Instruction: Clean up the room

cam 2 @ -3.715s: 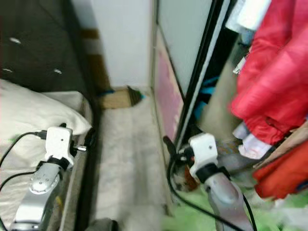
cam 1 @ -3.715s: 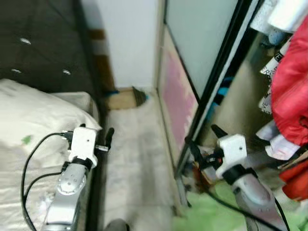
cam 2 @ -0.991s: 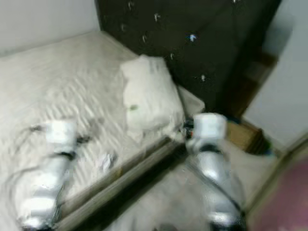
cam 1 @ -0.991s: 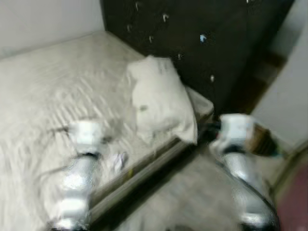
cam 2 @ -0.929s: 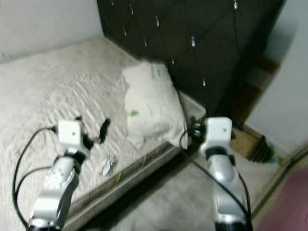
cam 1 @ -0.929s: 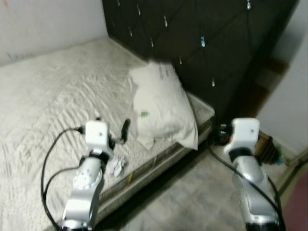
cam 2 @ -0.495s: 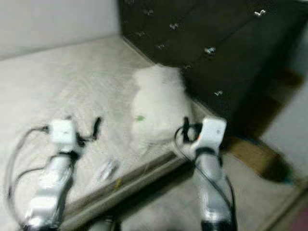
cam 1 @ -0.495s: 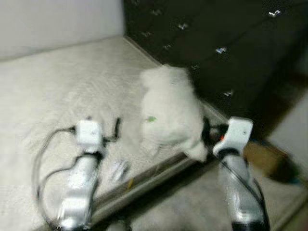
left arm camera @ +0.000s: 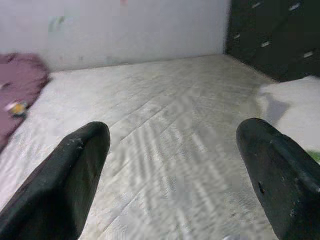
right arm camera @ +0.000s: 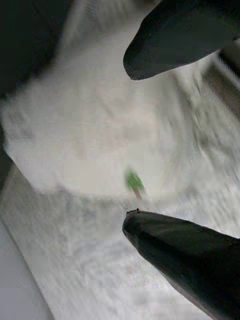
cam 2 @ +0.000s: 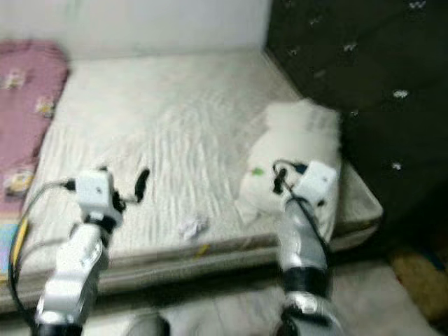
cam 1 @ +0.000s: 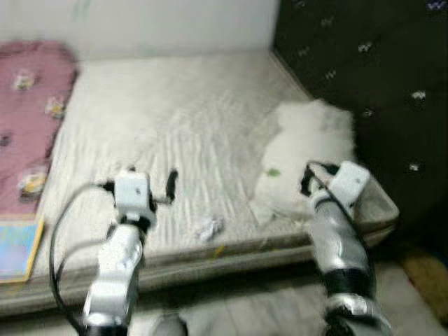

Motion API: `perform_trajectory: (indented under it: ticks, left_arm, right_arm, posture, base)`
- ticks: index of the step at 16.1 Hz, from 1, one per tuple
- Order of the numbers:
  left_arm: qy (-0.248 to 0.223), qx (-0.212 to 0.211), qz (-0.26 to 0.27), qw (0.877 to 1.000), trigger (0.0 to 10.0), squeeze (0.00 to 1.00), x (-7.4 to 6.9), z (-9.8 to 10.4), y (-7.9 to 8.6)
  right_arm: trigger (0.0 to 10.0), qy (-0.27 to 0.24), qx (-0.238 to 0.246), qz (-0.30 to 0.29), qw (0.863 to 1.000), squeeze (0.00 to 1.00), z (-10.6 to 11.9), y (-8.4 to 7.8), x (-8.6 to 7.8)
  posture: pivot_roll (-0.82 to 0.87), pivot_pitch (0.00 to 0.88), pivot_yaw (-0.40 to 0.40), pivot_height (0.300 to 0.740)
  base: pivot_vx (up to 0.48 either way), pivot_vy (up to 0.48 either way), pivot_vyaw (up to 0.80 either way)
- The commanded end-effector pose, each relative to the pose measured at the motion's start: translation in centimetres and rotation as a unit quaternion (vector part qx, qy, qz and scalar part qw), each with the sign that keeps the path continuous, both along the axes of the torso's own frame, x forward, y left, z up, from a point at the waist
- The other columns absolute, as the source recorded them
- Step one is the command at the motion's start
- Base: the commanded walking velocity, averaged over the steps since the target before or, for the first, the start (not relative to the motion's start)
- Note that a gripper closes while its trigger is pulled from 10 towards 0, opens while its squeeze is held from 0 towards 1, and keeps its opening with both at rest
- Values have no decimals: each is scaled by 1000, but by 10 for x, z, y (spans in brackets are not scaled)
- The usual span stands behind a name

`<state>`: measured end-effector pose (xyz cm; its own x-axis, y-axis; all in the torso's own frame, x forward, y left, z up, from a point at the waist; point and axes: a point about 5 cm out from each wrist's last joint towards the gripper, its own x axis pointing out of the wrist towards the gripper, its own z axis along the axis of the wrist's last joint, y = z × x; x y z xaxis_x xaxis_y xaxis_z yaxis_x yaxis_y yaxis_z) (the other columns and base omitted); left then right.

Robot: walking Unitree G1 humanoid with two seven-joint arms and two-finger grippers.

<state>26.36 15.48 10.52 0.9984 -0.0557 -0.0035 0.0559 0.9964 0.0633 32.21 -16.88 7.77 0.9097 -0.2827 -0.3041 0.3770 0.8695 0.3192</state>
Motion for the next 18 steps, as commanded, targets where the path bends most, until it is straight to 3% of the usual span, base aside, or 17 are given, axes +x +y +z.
perform_trajectory:
  ticks: [1,3,5,7,9,11,13,16,18]
  left_arm:
    - [1,0,1,1000,10000,0,1,1,-1]
    - [-4,-4,-4,1000,10000,0,1,4,-5]
    - [1,0,8,1000,10000,0,0,1,1]
    - [3,-6,22,1000,10000,0,-3,-1,6]
    - [3,-6,17,1000,10000,0,-6,0,6]
    - [4,-2,16,1000,10000,0,-7,0,10]
    - [6,-2,16,1000,10000,0,-8,-1,11]
    - [8,-10,6,1000,10000,0,-3,0,7]
    - [0,-9,7,1000,10000,0,-1,7,10]
  right_arm:
    - [10000,-10,12,10,1000,0,-4,12,-2]
    - [10000,-34,-3,42,999,0,-10,11,-19]
    - [10000,-65,-40,57,995,0,1,-7,-28]
    - [10000,-127,-94,116,981,0,24,-10,-38]
    - [10000,-159,-155,186,957,0,33,-5,-58]
    - [10000,-149,-185,216,947,0,31,-7,-77]
    - [10000,-145,-196,225,943,0,31,-10,-85]
    - [10000,-140,-193,229,944,0,31,-13,-88]
    - [10000,-141,-204,237,939,0,33,-5,-89]
  posture:
    - [33,34,-29,740]
    - [26,41,-37,740]
    - [13,43,-50,740]
    - [7,40,-53,740]
    - [5,40,-53,740]
    - [-1,40,-50,740]
    - [-10,33,-42,740]
    - [-11,57,-37,740]
    - [-4,58,-33,740]
  base:
    - [0,0,550]
    - [0,0,262]
    - [0,0,0]
    - [0,0,0]
    - [0,0,0]
    - [0,0,0]
    - [0,0,0]
    - [0,0,0]
    - [0,0,0]
